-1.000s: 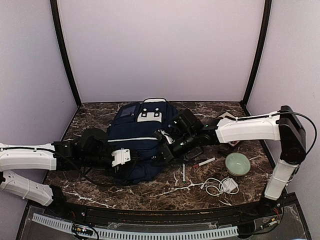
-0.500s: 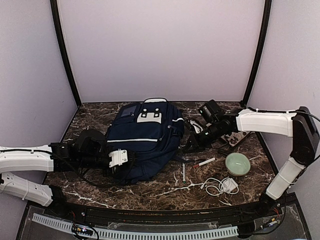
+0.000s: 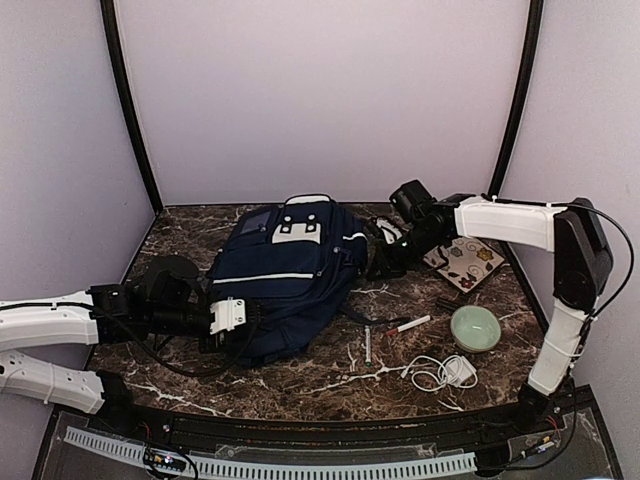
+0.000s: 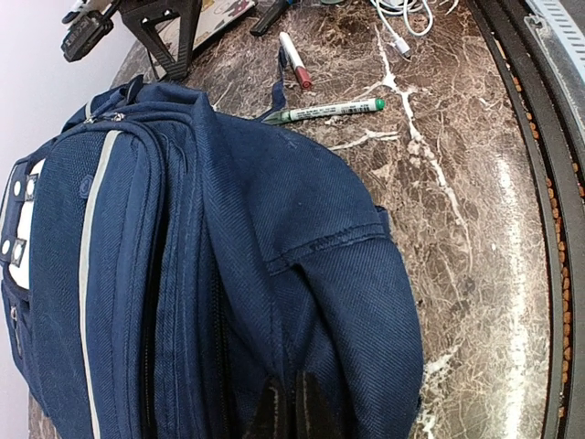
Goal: Pack the student bag
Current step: Zip the student bag into the largest pocket of the bag, then pick up the student bag from the upper front pocket, then unzip the upper front pocket of the student bag.
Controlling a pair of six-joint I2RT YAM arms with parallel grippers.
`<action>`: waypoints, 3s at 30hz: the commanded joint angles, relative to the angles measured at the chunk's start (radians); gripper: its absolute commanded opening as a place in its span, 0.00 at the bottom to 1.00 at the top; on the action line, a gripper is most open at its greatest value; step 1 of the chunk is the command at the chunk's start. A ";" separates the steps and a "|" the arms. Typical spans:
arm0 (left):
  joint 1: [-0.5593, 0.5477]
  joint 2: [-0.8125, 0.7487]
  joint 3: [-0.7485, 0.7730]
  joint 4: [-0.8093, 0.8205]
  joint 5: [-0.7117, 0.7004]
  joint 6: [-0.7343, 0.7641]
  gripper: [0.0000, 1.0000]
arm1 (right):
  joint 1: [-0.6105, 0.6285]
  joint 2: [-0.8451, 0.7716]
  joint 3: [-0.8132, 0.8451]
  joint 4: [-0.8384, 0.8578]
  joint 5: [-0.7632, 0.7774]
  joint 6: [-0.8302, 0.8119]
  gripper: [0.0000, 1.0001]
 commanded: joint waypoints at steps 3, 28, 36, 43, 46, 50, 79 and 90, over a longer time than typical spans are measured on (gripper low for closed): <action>0.000 -0.055 -0.019 -0.077 0.083 0.018 0.00 | -0.109 0.063 0.090 0.104 0.189 0.011 0.00; 0.023 0.152 0.400 -0.041 0.072 -0.408 0.73 | 0.047 -0.048 0.050 0.192 -0.168 -0.129 0.42; 0.197 0.525 0.719 -0.151 0.082 -0.613 0.66 | 0.021 0.109 0.186 0.105 -0.197 -0.245 0.48; 0.235 0.731 0.897 -0.140 0.017 -0.633 0.72 | 0.001 0.178 0.190 0.108 -0.301 -0.250 0.47; 0.240 0.769 0.918 -0.139 0.024 -0.625 0.72 | 0.001 0.197 0.189 0.122 -0.324 -0.243 0.40; 0.245 0.784 0.914 -0.130 0.036 -0.606 0.72 | 0.003 0.205 0.201 0.132 -0.381 -0.240 0.23; 0.259 0.795 0.845 -0.104 0.012 -0.540 0.72 | 0.047 0.164 0.344 -0.029 -0.266 -0.289 0.18; 0.262 0.800 0.836 -0.097 0.015 -0.537 0.72 | 0.067 0.122 0.321 -0.031 -0.259 -0.276 0.21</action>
